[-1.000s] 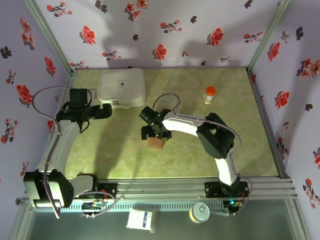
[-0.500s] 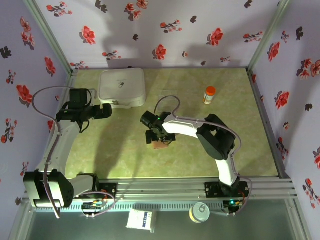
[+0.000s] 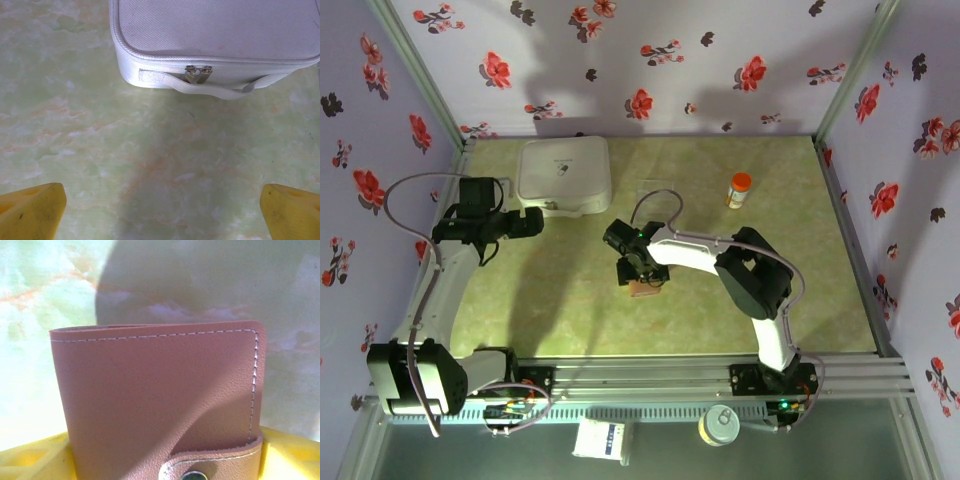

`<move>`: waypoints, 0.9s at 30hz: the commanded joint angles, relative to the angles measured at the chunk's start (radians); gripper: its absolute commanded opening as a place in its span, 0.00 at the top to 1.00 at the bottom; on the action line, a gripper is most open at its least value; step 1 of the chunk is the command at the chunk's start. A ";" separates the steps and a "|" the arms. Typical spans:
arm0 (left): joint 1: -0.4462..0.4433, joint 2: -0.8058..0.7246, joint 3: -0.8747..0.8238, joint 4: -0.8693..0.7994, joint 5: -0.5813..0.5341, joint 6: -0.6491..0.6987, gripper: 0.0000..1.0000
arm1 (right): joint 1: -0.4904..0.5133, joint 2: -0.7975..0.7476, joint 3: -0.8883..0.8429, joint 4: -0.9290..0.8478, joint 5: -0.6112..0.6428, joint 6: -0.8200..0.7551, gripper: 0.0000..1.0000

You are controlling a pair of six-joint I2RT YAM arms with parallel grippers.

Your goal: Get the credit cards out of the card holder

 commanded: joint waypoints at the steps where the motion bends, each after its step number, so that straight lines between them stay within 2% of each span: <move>1: -0.003 0.006 -0.001 -0.028 -0.003 -0.012 0.00 | -0.014 -0.010 0.017 0.002 0.013 -0.011 0.23; 6: -0.006 0.041 0.057 -0.104 0.100 -0.117 0.00 | -0.029 -0.004 0.036 -0.007 0.031 0.014 0.24; 9: -0.010 0.054 0.045 -0.080 0.166 -0.194 0.01 | -0.039 -0.002 0.039 0.008 0.031 0.019 0.25; 17: -0.113 0.085 -0.089 0.111 0.286 -0.379 0.01 | -0.058 0.035 0.078 0.005 0.053 0.073 0.25; 27: -0.277 0.155 -0.239 0.361 0.297 -0.578 0.11 | -0.056 0.014 0.019 0.022 0.009 0.088 0.25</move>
